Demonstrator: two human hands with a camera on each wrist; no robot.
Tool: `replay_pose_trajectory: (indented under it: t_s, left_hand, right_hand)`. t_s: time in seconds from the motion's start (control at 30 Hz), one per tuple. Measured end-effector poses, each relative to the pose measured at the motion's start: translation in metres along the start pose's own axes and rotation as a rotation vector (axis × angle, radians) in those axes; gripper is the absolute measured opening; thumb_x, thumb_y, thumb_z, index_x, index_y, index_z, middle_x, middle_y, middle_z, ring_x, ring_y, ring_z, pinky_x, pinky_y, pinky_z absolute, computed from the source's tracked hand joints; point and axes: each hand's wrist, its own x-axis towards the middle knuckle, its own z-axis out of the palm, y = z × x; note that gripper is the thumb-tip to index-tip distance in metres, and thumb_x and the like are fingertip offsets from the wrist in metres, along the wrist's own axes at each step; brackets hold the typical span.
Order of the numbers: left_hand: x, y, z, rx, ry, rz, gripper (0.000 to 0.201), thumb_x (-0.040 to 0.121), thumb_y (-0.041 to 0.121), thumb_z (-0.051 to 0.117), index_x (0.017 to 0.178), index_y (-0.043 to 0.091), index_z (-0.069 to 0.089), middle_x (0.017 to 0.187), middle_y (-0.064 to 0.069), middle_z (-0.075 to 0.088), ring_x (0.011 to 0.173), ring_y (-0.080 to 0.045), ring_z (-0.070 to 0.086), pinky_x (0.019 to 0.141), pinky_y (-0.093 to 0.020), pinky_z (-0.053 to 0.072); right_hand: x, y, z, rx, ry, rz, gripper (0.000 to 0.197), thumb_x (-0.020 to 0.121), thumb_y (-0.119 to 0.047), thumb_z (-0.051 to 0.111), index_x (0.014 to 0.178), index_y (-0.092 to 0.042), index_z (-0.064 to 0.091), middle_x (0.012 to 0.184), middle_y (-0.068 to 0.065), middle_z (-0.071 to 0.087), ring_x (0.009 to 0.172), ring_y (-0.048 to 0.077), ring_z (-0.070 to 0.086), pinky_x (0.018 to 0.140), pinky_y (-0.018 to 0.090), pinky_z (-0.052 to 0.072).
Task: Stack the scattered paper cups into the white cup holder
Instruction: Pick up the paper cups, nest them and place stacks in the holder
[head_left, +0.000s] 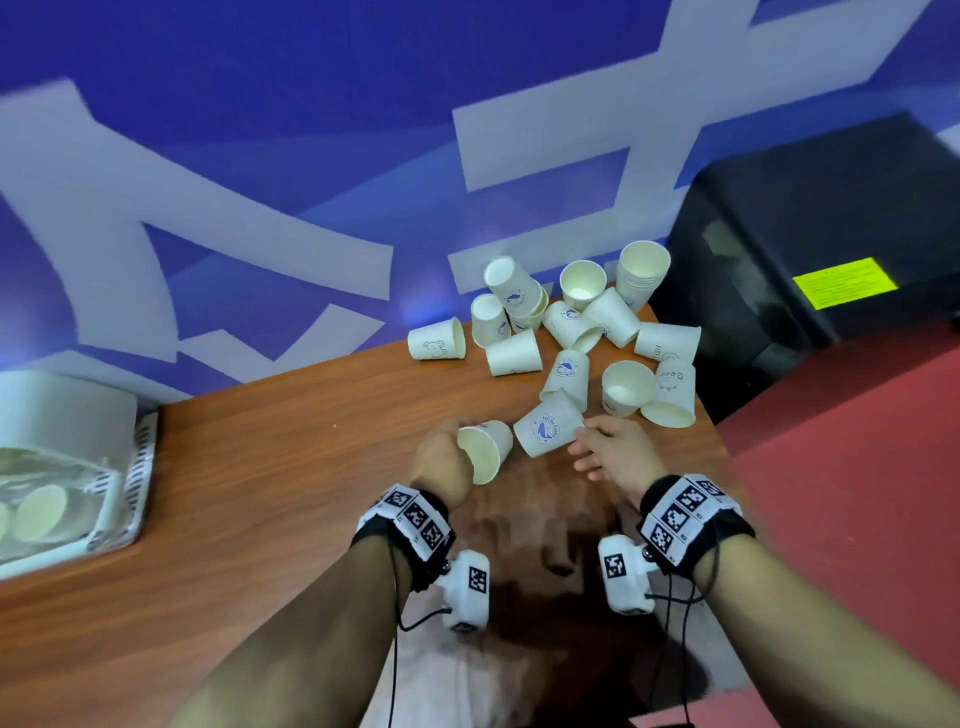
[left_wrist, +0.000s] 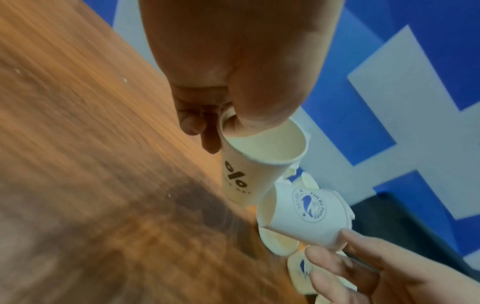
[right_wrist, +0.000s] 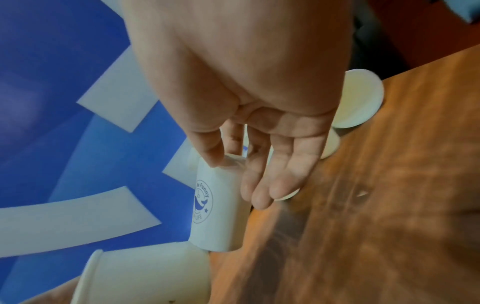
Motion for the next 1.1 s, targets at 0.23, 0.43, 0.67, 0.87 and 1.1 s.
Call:
replay_pose_trajectory:
  t_s: [0.23, 0.43, 0.67, 0.87, 1.1]
  left_hand:
    - [-0.035, -0.042, -0.082, -0.212, 0.212, -0.063, 0.039, 0.075, 0.001, 0.045, 0.103, 0.028, 0.052, 0.094, -0.003, 0.066, 0.086, -0.030, 0.064, 0.073, -0.040, 0.054]
    - [-0.074, -0.105, -0.154, -0.442, 0.381, -0.087, 0.033, 0.081, -0.002, 0.046, 0.092, 0.028, 0.041, 0.092, -0.017, 0.063, 0.052, -0.024, 0.060, 0.043, -0.027, 0.045]
    - [-0.106, -0.203, -0.232, -0.559, 0.481, -0.087, 0.015, 0.085, 0.002, 0.052, 0.083, 0.017, 0.057, 0.090, -0.015, 0.066, 0.053, -0.025, 0.064, 0.057, -0.048, 0.057]
    - [-0.128, -0.293, -0.306, -0.664, 0.430, -0.096, 0.035, 0.080, 0.038, 0.075, 0.099, 0.011, 0.063, 0.084, -0.013, 0.070, 0.061, -0.017, 0.064, 0.055, -0.033, 0.055]
    - [-0.149, -0.397, -0.372, -0.506, 0.469, -0.094, 0.054, 0.069, 0.052, 0.078, 0.106, 0.023, 0.053, 0.098, 0.002, 0.065, 0.084, -0.011, 0.066, 0.071, -0.029, 0.054]
  right_hand:
    - [-0.017, -0.062, 0.080, -0.075, -0.142, -0.136, 0.007, 0.096, -0.020, 0.056, 0.098, -0.017, 0.062, 0.091, 0.009, 0.071, 0.071, 0.021, 0.063, 0.060, 0.029, 0.048]
    - [-0.040, -0.095, 0.172, -0.172, -0.240, -0.248, 0.017, 0.094, -0.021, 0.056, 0.108, -0.013, 0.062, 0.089, 0.007, 0.072, 0.067, 0.016, 0.065, 0.056, 0.026, 0.049]
    - [-0.073, -0.119, 0.296, -0.257, -0.288, -0.361, 0.016, 0.092, -0.020, 0.058, 0.105, -0.015, 0.066, 0.087, 0.007, 0.072, 0.066, 0.017, 0.066, 0.056, 0.029, 0.049]
    - [-0.104, -0.141, 0.417, -0.356, -0.313, -0.489, 0.013, 0.093, -0.018, 0.057, 0.085, -0.018, 0.068, 0.082, 0.005, 0.071, 0.067, 0.019, 0.067, 0.060, 0.034, 0.053]
    - [-0.125, -0.147, 0.548, -0.487, -0.393, -0.627, 0.012, 0.089, -0.031, 0.062, 0.080, -0.027, 0.068, 0.073, -0.003, 0.069, 0.072, 0.017, 0.067, 0.071, 0.040, 0.056]
